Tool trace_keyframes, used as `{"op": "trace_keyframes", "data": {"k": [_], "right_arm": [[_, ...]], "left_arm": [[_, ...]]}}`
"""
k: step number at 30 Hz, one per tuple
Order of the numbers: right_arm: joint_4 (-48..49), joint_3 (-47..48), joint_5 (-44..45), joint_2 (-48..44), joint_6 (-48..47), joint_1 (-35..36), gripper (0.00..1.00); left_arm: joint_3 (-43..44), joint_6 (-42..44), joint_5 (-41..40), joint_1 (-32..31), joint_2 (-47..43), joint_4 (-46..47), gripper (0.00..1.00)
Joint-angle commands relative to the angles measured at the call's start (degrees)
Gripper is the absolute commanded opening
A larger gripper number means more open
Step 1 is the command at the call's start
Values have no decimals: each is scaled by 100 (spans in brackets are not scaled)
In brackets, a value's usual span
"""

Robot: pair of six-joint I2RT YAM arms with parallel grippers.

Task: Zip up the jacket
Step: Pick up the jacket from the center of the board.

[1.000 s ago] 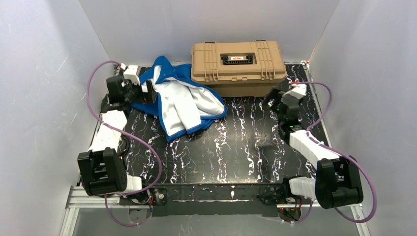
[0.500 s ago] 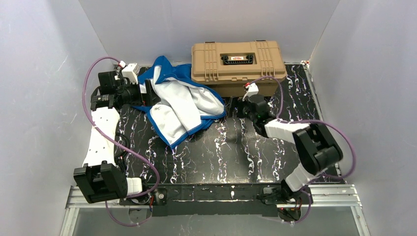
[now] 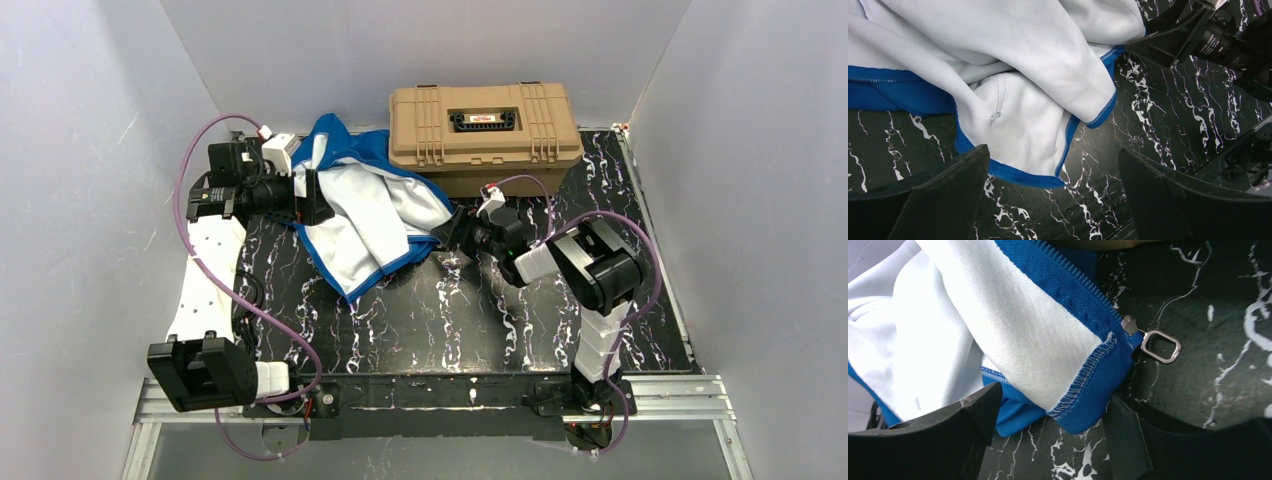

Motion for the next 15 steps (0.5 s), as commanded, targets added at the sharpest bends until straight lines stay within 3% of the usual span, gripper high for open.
{"op": "trace_keyframes", "data": {"k": [1,8,11,15], "right_arm": [[778,-93,202,-22,233,114,76],[330,-185,996,-776,-502,238,54],[-345,-18,1792,-1243,-1382,597,33],[-1305,299,3112,-1665,-3308,1745,5]], "left_arm": [[225,54,21,-58,-166,-251,99],[67,-186,35,-84,-334,-280,99],[-33,-370,97,-96,-468,-276,99],[-102,-814,293,-106,-606,-332,99]]}}
